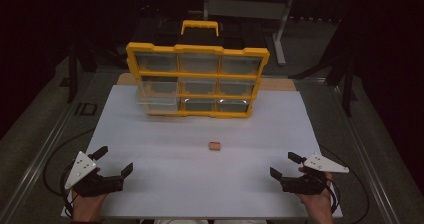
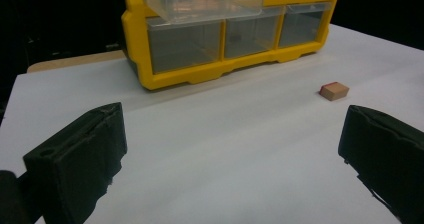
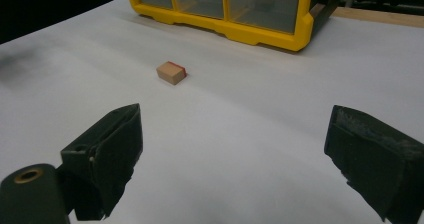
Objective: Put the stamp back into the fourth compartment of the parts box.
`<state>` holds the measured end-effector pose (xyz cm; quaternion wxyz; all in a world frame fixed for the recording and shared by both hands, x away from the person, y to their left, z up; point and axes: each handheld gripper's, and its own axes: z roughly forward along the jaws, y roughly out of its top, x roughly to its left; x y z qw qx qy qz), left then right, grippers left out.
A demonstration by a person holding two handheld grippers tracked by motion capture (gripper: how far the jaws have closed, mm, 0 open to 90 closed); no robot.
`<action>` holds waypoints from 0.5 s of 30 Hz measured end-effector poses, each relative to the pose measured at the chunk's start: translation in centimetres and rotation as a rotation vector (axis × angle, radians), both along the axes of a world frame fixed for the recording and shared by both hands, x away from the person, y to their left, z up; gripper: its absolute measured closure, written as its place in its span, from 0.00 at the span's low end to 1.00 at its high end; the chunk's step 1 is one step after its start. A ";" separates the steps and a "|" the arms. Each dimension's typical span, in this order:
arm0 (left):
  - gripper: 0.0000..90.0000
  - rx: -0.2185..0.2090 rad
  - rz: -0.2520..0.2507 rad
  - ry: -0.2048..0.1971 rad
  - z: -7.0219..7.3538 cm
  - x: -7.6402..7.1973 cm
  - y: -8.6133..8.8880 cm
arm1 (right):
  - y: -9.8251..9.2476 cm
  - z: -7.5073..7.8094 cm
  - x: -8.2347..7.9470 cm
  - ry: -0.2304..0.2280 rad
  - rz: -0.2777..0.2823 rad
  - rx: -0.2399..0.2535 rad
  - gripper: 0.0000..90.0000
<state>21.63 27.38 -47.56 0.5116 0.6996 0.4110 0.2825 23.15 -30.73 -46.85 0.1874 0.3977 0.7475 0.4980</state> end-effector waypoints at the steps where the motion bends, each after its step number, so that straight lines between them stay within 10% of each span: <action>1: 0.00 0.000 0.001 -0.003 -0.1 0.0 0.0 | 0.0 0.1 0.1 -0.002 -0.003 -0.003 0.10; 15: 0.00 0.006 0.015 -0.017 -0.4 -0.3 -0.3 | 0.6 1.4 1.6 0.020 0.026 -0.039 0.10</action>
